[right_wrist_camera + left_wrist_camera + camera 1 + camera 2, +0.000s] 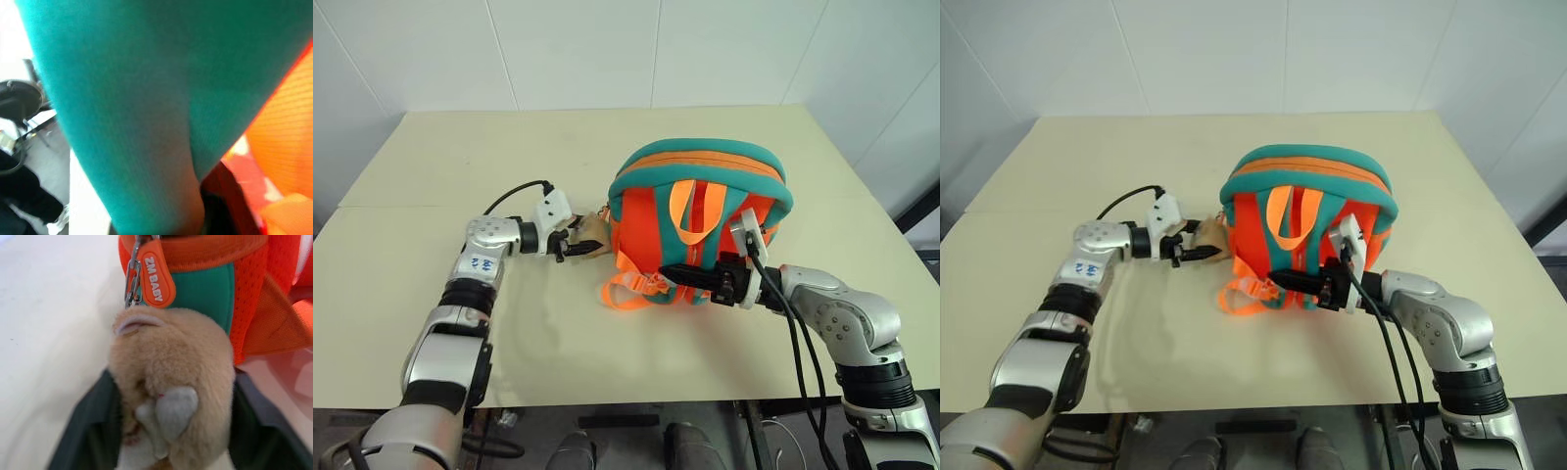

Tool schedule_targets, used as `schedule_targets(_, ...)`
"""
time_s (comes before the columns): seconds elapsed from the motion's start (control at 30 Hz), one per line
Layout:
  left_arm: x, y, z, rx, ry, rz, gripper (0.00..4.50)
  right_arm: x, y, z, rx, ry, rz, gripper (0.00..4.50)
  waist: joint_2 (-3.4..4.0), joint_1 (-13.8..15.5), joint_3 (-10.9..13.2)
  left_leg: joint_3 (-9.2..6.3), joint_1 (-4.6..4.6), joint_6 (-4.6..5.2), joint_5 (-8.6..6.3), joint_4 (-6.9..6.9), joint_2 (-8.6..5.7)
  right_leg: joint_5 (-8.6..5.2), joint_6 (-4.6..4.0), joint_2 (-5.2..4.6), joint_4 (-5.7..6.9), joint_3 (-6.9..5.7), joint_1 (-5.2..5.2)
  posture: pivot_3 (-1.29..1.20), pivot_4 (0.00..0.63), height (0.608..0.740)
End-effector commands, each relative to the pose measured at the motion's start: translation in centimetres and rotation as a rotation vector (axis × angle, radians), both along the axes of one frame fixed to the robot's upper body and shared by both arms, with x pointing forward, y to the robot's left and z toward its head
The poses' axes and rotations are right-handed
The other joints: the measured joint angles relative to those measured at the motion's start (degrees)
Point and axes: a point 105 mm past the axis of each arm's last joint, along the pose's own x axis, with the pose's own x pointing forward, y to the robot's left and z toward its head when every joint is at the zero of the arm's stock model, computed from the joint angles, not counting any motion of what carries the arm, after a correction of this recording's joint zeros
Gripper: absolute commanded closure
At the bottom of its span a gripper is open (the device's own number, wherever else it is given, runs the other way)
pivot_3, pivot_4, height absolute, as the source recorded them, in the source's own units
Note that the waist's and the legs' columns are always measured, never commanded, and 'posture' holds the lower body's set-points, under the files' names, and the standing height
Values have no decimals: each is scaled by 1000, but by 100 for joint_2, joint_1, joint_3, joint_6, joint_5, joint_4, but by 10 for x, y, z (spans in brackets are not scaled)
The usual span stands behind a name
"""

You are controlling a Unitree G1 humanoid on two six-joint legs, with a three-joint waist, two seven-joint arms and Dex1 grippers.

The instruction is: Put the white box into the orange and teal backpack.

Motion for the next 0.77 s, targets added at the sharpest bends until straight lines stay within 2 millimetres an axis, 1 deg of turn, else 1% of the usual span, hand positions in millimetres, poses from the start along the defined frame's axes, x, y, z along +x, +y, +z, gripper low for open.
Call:
schedule_targets(0.03, -30, 13, 40, -77, -93, -13, 562, -14, -15, 28, -18, -149, -10, 2243, 0, -39, 0, 0, -4, -1, 0, -12, 2, 0, 0, 0, 7, 1, -5, 0, 150, 740)
schedule_targets(0.1, -47, 18, 38, -84, -68, 2, 0, -16, -28, 25, -66, -159, -47, 1565, 0, -26, 0, -1, -4, -4, 2, -22, 4, 0, 0, 0, -1, 0, -5, 0, 150, 740)
schedule_targets(0.17, -63, 23, 31, -86, -34, 18, 0, -19, -40, 26, -91, -164, -73, 992, 0, -20, 0, 0, -3, -1, 0, -26, 4, -1, -1, -1, -9, 0, -4, 0, 150, 740)
schedule_targets(0.2, -73, 27, 27, -86, -15, 30, 0, -20, -48, 27, -107, -167, -96, 610, 0, -18, 0, 2, -3, 1, -1, -26, 4, -1, -1, -2, -10, 0, -3, 0, 150, 740)
schedule_targets(0.23, -78, 26, 24, -86, -2, 38, 0, -20, -56, 28, -119, -168, -112, 252, 0, -15, 0, 4, -2, 1, -1, -25, 4, -1, -1, -2, -13, 1, -2, 0, 150, 740)
schedule_targets(0.27, -86, 28, 21, -93, 21, 46, 0, -20, -66, 26, -148, -173, -130, 18, 0, -12, 0, 5, -3, 2, -1, -23, 3, -1, -2, -3, -23, 1, -2, 0, 150, 740)
schedule_targets(0.33, -98, 28, 19, -96, 36, 49, 0, -19, -86, 19, -220, -184, -169, 18, 0, -3, 0, 7, -1, 4, -1, -19, 3, -1, -2, -2, -19, 2, 0, 0, 150, 740)
schedule_targets(0.4, -103, 29, 18, -93, 40, 56, 0, -13, -105, 15, -256, -192, -218, 18, -1, 25, 0, 7, 11, 8, 0, -16, 5, 2, -7, 2, -19, 0, 13, 0, 150, 740)
schedule_targets(0.47, -103, 32, 19, -84, 17, 80, 0, 0, -125, 12, -289, -221, -282, 18, 1, 29, 2, 8, 32, 11, 2, -15, 6, 9, -14, 5, -25, -3, 37, 0, 150, 740)
schedule_targets(0.53, -111, 43, 22, -89, 32, 92, 0, 15, -140, 6, -397, -298, -333, 18, 3, -25, 4, 19, 84, 16, 5, -25, 13, 27, -21, 9, -60, -4, 96, 0, 150, 740)
schedule_targets(0.57, -114, 45, 22, -90, 41, 91, 0, 20, -144, 3, -429, -317, -342, 18, 8, -37, 6, 28, 106, 16, 5, -28, 16, 26, -23, 9, -74, -1, 120, 0, 150, 740)
schedule_targets(0.63, -117, 52, 18, -71, 60, 108, 0, 25, -144, 2, -430, -342, -339, 18, 12, -94, 8, 36, 118, 20, 7, -35, 24, 24, -45, 14, -97, 4, 136, 0, 150, 740)
schedule_targets(0.7, -122, 54, 15, -41, 65, 112, 0, 26, -141, -3, -443, -347, -300, 18, 17, -104, 11, 39, 119, 20, 8, -36, 30, 31, -39, 19, -99, 7, 136, 0, 150, 740)
schedule_targets(0.77, -123, 54, 17, -44, 55, 119, 0, 26, -139, -8, -471, -356, -272, 18, 17, -100, 11, 38, 119, 20, 7, -41, 36, 38, -25, 23, -99, 7, 135, 0, 150, 740)
